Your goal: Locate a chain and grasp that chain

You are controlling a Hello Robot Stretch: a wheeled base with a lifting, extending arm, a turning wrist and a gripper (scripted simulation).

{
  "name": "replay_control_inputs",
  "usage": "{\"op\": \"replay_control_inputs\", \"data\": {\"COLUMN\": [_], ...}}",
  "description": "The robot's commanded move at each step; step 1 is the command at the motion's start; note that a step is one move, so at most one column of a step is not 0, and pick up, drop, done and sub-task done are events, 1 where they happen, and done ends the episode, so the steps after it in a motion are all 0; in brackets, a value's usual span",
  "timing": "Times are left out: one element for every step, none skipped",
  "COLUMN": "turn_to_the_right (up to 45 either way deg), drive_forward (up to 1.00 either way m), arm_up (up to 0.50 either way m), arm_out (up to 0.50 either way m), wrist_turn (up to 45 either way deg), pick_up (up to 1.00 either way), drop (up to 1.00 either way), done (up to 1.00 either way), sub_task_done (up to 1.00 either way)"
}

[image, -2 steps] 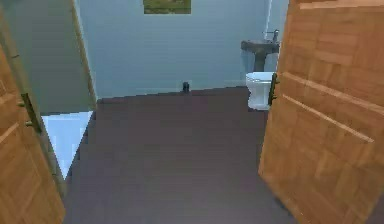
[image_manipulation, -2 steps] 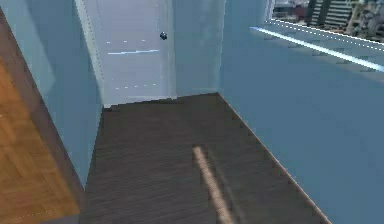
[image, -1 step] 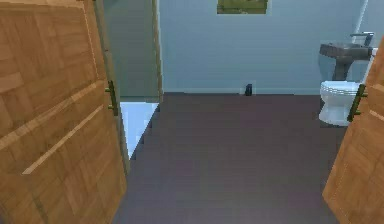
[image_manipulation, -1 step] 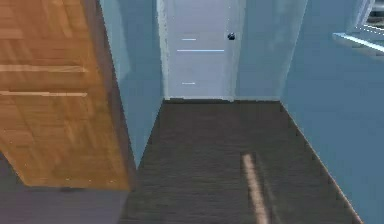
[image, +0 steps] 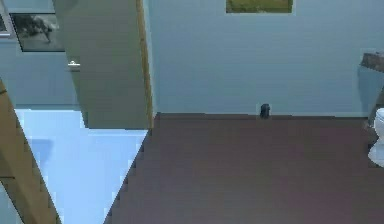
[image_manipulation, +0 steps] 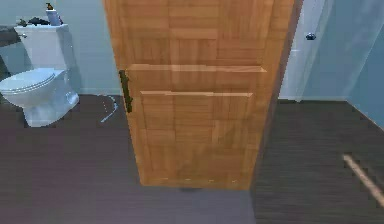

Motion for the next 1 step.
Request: {"op": "replay_control_inputs", "data": {"turn_to_the_right": [0.0], "drive_forward": [0.60], "arm_up": [0.00], "arm_out": [0.00], "wrist_turn": [0.0], "pick_up": [0.00], "drop": [0.00], "done": [0.00], "sub_task_done": [0.00]}}
